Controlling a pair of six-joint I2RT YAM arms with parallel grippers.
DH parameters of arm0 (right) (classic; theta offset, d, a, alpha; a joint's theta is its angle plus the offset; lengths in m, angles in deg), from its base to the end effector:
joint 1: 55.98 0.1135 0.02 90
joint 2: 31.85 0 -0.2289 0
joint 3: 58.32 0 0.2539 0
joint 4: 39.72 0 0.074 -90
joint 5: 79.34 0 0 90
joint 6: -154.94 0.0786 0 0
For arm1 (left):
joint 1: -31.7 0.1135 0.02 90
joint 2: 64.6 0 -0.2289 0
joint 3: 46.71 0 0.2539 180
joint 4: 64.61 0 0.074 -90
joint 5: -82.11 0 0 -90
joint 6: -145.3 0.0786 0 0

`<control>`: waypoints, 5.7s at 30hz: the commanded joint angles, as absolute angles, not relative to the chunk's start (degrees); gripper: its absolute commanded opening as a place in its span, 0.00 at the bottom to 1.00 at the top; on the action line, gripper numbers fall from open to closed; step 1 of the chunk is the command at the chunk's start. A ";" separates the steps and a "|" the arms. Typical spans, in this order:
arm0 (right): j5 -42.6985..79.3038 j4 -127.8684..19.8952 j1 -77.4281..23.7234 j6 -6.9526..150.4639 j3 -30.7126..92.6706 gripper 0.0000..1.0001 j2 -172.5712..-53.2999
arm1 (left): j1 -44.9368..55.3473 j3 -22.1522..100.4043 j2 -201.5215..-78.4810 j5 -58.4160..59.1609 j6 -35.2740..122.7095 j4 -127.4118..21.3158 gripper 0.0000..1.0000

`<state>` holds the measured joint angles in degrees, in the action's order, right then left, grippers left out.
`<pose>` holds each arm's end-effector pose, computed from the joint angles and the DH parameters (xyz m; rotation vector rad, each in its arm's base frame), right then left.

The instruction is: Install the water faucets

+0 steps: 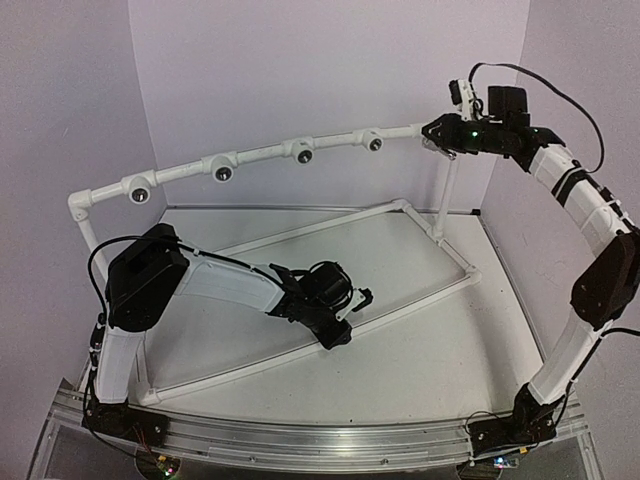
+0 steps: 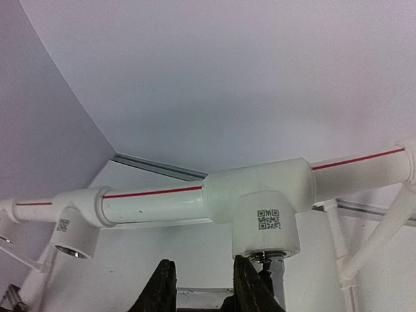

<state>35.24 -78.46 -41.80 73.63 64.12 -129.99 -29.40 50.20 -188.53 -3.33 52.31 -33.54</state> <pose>0.4037 0.1357 0.4083 -0.3953 1.8085 0.6703 0.2142 -0.4009 0.0587 1.3221 2.3172 -0.4947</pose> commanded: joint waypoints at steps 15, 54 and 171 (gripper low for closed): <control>58.99 -54.87 -57.71 119.29 54.71 0.50 -129.51 | -28.69 46.04 -195.38 -2.79 45.72 -20.49 0.00; 31.97 -79.32 -44.32 79.13 62.86 0.51 -127.65 | -28.66 46.83 -195.73 -2.44 44.62 -19.94 0.00; 39.92 -67.10 -54.21 76.36 44.52 0.74 -117.25 | -28.75 47.08 -196.08 -2.20 44.13 -19.14 0.00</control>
